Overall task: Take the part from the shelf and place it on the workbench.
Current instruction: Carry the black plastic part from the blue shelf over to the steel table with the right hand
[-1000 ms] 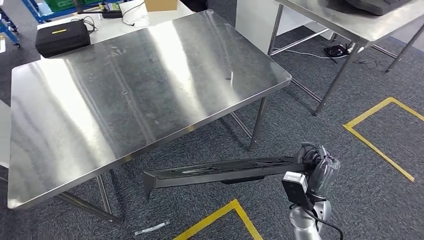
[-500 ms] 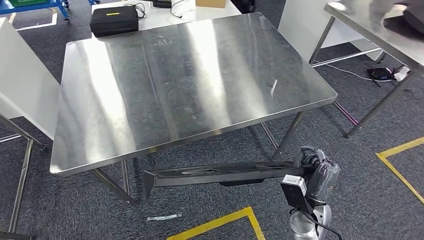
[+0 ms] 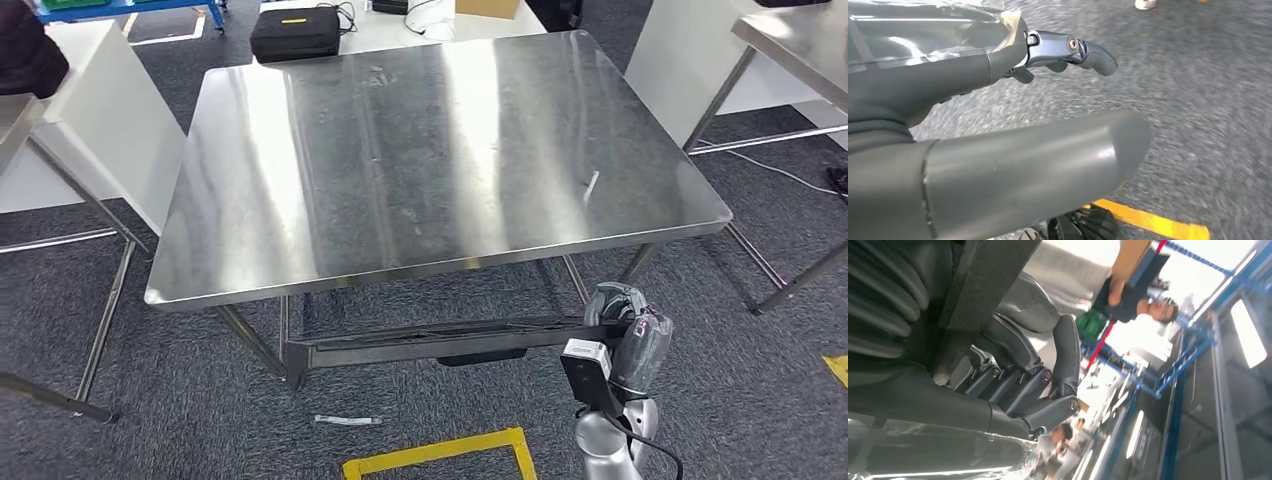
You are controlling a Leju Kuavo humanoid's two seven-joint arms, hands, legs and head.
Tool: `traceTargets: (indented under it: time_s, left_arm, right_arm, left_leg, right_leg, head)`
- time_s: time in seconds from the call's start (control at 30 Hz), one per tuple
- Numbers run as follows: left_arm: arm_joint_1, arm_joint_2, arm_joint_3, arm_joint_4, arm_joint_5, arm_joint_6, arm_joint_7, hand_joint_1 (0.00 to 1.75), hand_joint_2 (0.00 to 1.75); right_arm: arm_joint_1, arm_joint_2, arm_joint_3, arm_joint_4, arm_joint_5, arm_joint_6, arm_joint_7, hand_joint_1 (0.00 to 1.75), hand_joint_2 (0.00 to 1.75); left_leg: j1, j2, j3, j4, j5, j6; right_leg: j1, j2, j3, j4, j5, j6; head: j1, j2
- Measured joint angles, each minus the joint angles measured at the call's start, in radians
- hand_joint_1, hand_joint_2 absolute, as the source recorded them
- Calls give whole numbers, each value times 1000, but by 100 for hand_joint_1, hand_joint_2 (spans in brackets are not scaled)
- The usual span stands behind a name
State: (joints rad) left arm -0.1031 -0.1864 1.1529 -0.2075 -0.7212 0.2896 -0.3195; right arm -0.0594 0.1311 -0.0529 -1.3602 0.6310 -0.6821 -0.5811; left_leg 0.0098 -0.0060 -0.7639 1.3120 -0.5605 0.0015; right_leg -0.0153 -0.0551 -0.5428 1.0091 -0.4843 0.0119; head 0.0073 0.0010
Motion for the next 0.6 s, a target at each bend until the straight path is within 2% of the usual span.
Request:
traceTargets:
  time_s: [0.03, 0.07, 0.13, 0.17, 0.2, 0.27, 0.3, 0.33, 0.4, 0.43, 0.47, 0.5, 0.53, 0.57, 0.6]
  left_arm:
    - [1, 0, 1, 0, 1, 2, 0, 0, 0]
    - [1, 0, 2, 0, 2, 4, 0, 0, 0]
    - [-2, -1, 4, 0, 2, 6, 1, 0, 0]
    - [-4, -1, 4, 0, 1, 6, 0, 0, 0]
    - [-5, -1, 4, 0, 0, 6, 0, 0, 0]
    - [-5, -2, 5, 0, -2, 5, -2, 0, 0]
    - [-4, -2, 5, 0, -3, 4, -2, 0, 0]
    - [-3, -3, 5, 0, -3, 4, -2, 0, 0]
    - [-5, -5, 6, 0, -4, 2, -3, 0, 0]
    - [-6, -5, 6, 0, -4, 2, -3, 0, 0]
    - [-7, -6, 6, 0, -5, 1, -3, 0, 0]
    - [-6, -7, 6, 0, -5, 1, -3, 0, 0]
    - [-4, -8, 6, 0, -6, 1, -3, 0, 0]
    - [-3, -8, 6, 0, -7, 1, -2, 0, 0]
    - [-2, -8, 6, 0, -8, 1, -2, 0, 0]
  right_arm:
    - [-6, -1, 4, 7, 0, 0, 1, 175, 175]
    - [-14, -1, 9, 13, 0, 0, 1, 175, 175]
    - [-33, -2, 16, 24, -1, -1, 2, 175, 175]
    - [-43, -5, 18, 31, -2, -1, 2, 175, 175]
    - [-54, -7, 20, 38, -2, -2, 2, 175, 175]
    - [-70, -11, 21, 52, -4, -2, 0, 175, 175]
    - [-77, -13, 22, 57, -5, -2, 0, 175, 175]
    - [-81, -14, 22, 61, -5, -2, -1, 175, 175]
    - [-85, -21, 22, 68, -4, -3, -2, 175, 175]
    - [-85, -24, 22, 71, -4, -3, -2, 175, 175]
    - [-84, -27, 22, 75, -4, -3, -2, 175, 175]
    - [-84, -30, 22, 79, -3, -3, -2, 175, 175]
    - [-84, -32, 22, 82, -4, -3, -3, 175, 175]
    - [-85, -34, 22, 85, -6, -3, -4, 175, 175]
    - [-87, -36, 22, 86, -11, -3, -7, 175, 175]
  left_leg:
    - [0, 4, 11, -16, 15, 2]
    - [-1, 13, 44, -71, 44, 6]
    - [-9, 64, 127, -214, 94, 19]
    - [-14, 83, 152, -260, 105, 25]
    - [-19, 93, 163, -283, 108, 30]
    - [-23, 68, 160, -290, 111, 39]
    - [-21, 54, 161, -294, 115, 44]
    - [-17, 41, 163, -299, 120, 51]
    - [-10, 13, 163, -305, 127, 59]
    - [-8, -3, 161, -304, 129, 62]
    - [-8, -20, 159, -304, 130, 62]
    - [-8, -35, 158, -304, 131, 62]
    - [-7, -47, 158, -303, 131, 62]
    - [-6, -58, 160, -303, 132, 61]
    - [-6, -67, 160, -301, 131, 58]
  right_leg:
    - [2, -14, 0, 0, 0, -1]
    - [3, -28, 1, 0, -1, -2]
    - [10, -51, 4, 0, -4, 1]
    - [14, -61, 5, 1, -5, 3]
    - [17, -72, 6, 1, -7, 6]
    - [21, -93, 10, -1, -9, 15]
    - [19, -83, 10, 3, -14, 20]
    - [18, -57, 3, 21, -26, 23]
    - [14, 16, -43, 122, -74, 22]
    - [13, 37, -77, 194, -103, 20]
    - [12, 46, -109, 256, -124, 21]
    - [11, 49, -128, 291, -130, 25]
    - [9, 50, -128, 283, -118, 33]
    - [6, 50, -108, 234, -91, 44]
    - [1, 53, -76, 158, -56, 55]
  head:
    - [0, 0]
    - [0, 0]
    - [0, 0]
    - [1, 0]
    - [1, 0]
    - [1, 0]
    - [2, 0]
    - [2, 0]
    - [4, 0]
    - [4, 0]
    - [5, 0]
    - [5, 0]
    - [5, 0]
    - [4, 0]
    - [5, 0]
